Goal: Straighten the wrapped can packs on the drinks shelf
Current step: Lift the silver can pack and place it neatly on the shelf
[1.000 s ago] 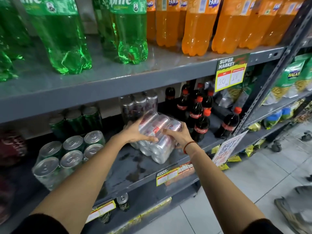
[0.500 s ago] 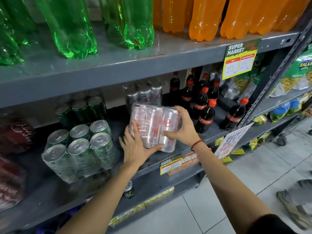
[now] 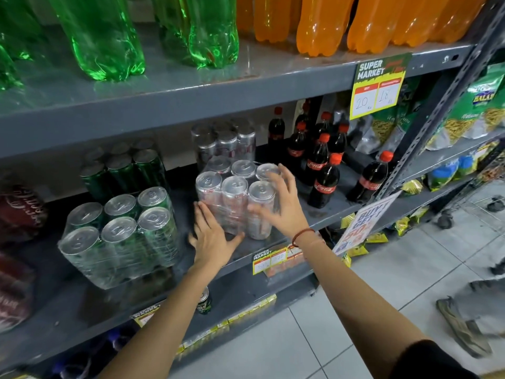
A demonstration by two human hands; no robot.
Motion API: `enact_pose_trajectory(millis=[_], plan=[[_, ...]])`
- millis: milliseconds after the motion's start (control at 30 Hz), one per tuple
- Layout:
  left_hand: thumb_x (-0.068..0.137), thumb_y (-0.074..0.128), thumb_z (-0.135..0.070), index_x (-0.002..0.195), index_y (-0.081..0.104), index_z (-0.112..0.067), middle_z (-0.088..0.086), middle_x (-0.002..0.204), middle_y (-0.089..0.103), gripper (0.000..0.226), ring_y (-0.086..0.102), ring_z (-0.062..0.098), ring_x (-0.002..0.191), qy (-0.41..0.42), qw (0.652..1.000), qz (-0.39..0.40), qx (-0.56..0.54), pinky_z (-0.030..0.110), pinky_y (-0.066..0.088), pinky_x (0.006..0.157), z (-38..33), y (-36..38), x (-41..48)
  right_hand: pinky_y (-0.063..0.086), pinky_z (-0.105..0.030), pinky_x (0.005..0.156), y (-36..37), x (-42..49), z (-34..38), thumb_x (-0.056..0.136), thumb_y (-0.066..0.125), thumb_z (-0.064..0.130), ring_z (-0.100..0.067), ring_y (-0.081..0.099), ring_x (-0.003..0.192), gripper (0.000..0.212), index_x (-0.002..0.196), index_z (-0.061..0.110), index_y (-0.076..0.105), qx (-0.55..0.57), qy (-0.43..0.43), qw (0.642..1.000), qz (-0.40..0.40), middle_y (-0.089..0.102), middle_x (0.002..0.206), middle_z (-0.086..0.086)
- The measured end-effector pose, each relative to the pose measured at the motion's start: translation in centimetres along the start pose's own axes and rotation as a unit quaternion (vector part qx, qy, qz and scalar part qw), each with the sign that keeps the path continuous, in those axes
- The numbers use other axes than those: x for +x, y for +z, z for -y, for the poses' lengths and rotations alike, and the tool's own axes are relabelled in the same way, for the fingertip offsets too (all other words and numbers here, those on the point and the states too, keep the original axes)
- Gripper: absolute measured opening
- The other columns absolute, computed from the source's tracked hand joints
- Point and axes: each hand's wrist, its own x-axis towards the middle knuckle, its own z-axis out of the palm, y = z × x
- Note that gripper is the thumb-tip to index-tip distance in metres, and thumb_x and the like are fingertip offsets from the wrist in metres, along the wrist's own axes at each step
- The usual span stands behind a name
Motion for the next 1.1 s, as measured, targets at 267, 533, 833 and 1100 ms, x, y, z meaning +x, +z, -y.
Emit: enact_pose_trajectory(millis=[267, 533, 833, 1100], plan=[[0.079, 0.049, -0.069, 0.148, -0.005, -0.04, 0.007, 0.153, -0.035, 0.092, -0.007, 0.033, 0.147, -0.079, 0.938, -0.04, -0.336, 0.05, 0.013, 0.117, -5.9, -2.2, 0.7, 0.039, -0.035, 0.108, -1.5, 5.7, 0.6, 0.076, 0.059, 0.061, -0.016, 0.049, 0.125, 0.062, 0.129, 0.029, 0.055, 0.109, 0.176, 0.972, 0.114, 0.051, 0.136, 0.0], [0.077, 0.066, -0.054, 0.149, -0.001, -0.035, 0.017, 0.154, -0.029, 0.101, -0.011, 0.037, 0.145, -0.033, 0.954, 0.027, -0.296, 0.048, 0.012, 0.116, -5.4, -2.4, 5.0, 0.049, -0.038, 0.091, -0.7, 3.1, 1.0, 0.069, 0.055, 0.072, -0.015, 0.058, 0.101, 0.062, 0.119, 0.036, 0.058, 0.125, 0.169, 0.977, -0.013, 0.059, 0.116, -0.002], [0.072, 0.064, -0.035, 0.142, 0.032, -0.026, 0.0, 0.141, 0.041, 0.078, 0.041, 0.012, 0.126, 0.095, 0.928, 0.219, -0.287, 0.024, 0.033, 0.103, -4.1, -5.4, 10.6, 0.029, -0.022, 0.096, 4.1, -3.6, 5.9, 0.079, 0.031, 0.071, -0.018, 0.04, 0.109, 0.075, 0.139, 0.027, 0.039, 0.029, 0.18, 0.971, -0.152, 0.04, 0.115, -0.004], [0.082, 0.063, -0.031, 0.144, 0.034, -0.029, -0.001, 0.152, 0.034, 0.068, 0.036, 0.014, 0.134, 0.061, 0.943, 0.21, -0.25, 0.025, 0.027, 0.108, -4.1, -7.6, 10.3, 0.042, -0.039, 0.093, 1.6, -1.4, 5.7, 0.089, 0.037, 0.062, -0.031, 0.052, 0.107, 0.06, 0.137, 0.027, 0.04, 0.012, 0.204, 0.963, -0.174, 0.034, 0.108, 0.002]])
